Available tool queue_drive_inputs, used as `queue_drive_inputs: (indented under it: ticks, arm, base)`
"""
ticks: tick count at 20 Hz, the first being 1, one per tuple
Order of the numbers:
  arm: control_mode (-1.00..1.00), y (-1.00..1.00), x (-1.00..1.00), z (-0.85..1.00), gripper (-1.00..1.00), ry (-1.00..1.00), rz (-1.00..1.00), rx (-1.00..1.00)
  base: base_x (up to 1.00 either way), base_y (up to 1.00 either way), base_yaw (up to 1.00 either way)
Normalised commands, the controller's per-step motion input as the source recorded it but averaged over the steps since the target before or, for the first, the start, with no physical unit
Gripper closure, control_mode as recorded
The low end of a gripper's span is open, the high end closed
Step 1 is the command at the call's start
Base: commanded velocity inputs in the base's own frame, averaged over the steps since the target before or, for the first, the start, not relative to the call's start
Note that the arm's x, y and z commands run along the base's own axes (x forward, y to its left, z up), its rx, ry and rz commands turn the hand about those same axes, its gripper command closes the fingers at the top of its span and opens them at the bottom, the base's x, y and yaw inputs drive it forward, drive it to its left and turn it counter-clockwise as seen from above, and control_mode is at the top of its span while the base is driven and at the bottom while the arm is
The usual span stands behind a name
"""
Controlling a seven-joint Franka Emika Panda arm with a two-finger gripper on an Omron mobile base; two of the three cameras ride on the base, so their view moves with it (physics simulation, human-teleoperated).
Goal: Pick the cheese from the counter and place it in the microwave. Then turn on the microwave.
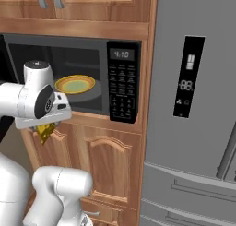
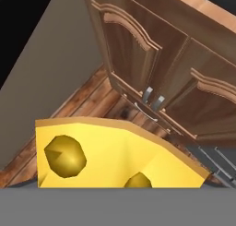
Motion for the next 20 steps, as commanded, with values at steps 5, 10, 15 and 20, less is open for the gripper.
queue_drive_inputs:
  ticks: [5, 10, 15, 20]
  arm:
    - [-1.00, 0.14, 0.46, 0.00, 1.00, -0.18, 0.00, 0.02]
    - [-1.00, 0.11, 0.58, 0.00, 1.00, -0.17, 0.00, 0.01]
    - [-1.00, 0.06, 0.63, 0.04, 1.00, -0.08, 0.00, 0.05]
    - [-1.00, 0.14, 0.50, 0.06, 1.00, -0.03, 0.00, 0.04]
  base:
    - [0.00, 0.00, 0.00]
    - [0.00, 0.00, 0.00]
    - [0.00, 0.00, 0.00]
    - [0.00, 0.00, 0.00]
